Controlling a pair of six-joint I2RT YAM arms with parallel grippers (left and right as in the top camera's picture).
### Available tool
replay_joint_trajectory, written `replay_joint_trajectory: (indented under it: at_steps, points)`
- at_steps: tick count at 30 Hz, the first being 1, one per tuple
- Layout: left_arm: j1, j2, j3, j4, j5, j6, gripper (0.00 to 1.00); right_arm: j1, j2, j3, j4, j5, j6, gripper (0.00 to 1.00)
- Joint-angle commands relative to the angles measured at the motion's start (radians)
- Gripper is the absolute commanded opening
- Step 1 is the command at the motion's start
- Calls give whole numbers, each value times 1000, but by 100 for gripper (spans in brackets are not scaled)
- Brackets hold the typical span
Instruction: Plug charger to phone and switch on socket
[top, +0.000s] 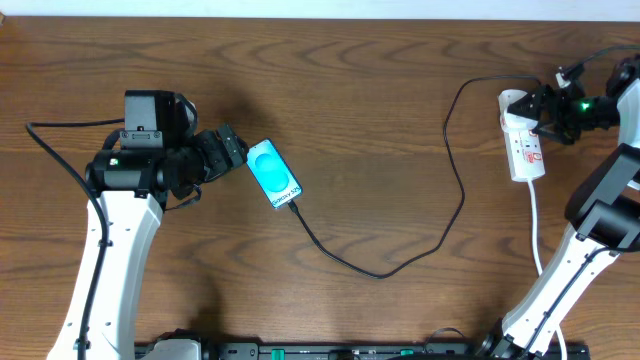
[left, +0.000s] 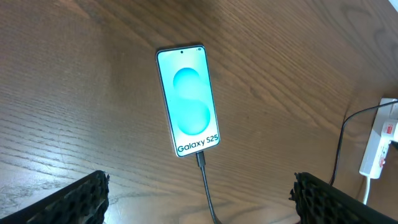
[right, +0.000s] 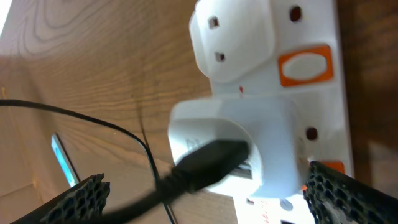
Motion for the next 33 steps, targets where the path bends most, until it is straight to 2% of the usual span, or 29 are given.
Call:
replay_joint_trajectory:
  at_steps: [1, 33]
  points:
    - [4, 3, 9, -3, -14, 2, 95, 44, 22, -6, -2, 1, 18, 99]
    - [4, 3, 9, -3, -13, 2, 95, -29, 22, -6, -26, 16, 43, 99]
